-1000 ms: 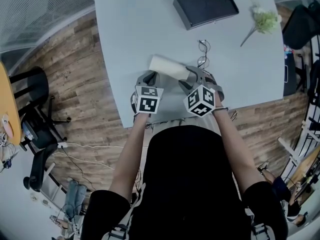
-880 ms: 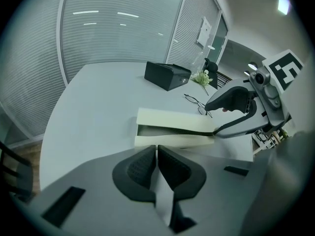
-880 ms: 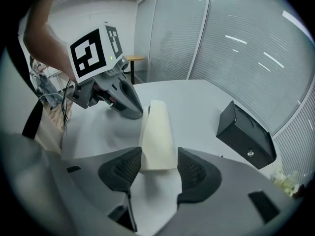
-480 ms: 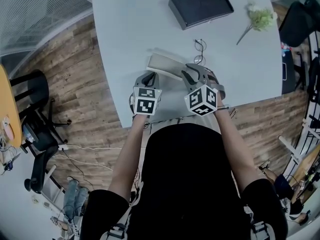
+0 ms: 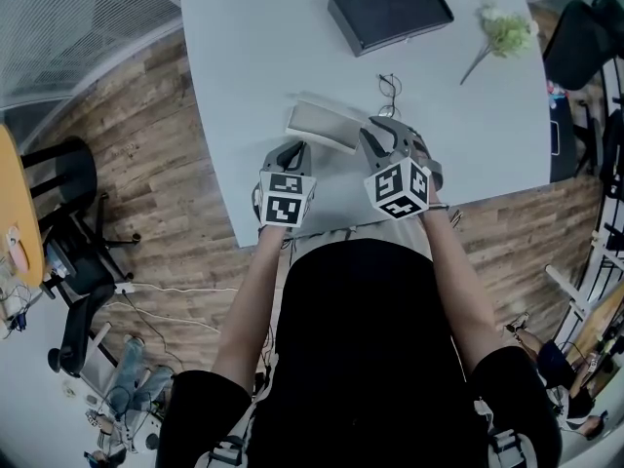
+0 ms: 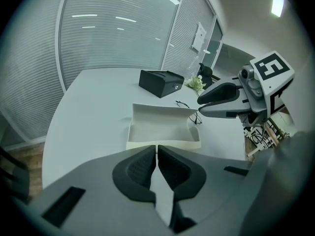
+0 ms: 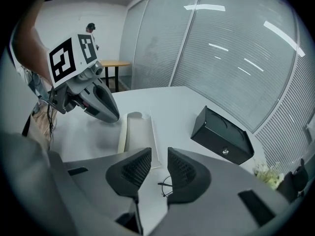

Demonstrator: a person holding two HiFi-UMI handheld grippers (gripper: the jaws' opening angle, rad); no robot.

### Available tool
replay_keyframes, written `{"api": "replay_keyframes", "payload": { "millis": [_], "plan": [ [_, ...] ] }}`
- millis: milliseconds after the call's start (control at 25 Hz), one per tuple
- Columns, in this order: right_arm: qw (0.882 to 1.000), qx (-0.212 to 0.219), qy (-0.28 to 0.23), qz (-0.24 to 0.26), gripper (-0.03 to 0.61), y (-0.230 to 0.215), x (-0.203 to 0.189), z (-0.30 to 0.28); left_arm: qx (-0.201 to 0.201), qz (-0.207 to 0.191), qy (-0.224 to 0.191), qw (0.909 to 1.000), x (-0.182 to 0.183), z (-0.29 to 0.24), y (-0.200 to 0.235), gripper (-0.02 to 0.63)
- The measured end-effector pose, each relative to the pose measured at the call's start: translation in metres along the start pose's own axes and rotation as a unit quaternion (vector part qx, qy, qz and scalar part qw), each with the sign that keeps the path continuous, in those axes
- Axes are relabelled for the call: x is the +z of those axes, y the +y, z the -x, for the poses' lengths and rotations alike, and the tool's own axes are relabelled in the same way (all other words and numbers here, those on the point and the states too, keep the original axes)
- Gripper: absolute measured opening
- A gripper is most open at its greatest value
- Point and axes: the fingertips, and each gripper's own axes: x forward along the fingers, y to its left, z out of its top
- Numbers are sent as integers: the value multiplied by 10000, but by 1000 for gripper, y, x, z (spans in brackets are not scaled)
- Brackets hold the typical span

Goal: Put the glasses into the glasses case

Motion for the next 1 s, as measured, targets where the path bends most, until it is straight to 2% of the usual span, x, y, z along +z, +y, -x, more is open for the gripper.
{"api": "replay_keyframes", "payload": {
  "millis": [240, 480, 760, 1000],
  "plan": [
    [9999, -84, -4, -133, 118, -5, -5, 7, -31, -52, -52, 10000, 2, 2, -5, 25],
    [9947, -324, -97, -969, 118, -27, -21, 14, -52, -108, -18, 9999, 4, 4, -12, 25],
    [9752, -850, -116, -2038, 118, -63, -47, 12, -11, -286, 1, 9996, 0, 8, -16, 25],
    [9587, -957, -90, -2676, 118, -74, -62, -8, 19, -338, 24, 9994, -5, 18, -19, 25]
  ]
}}
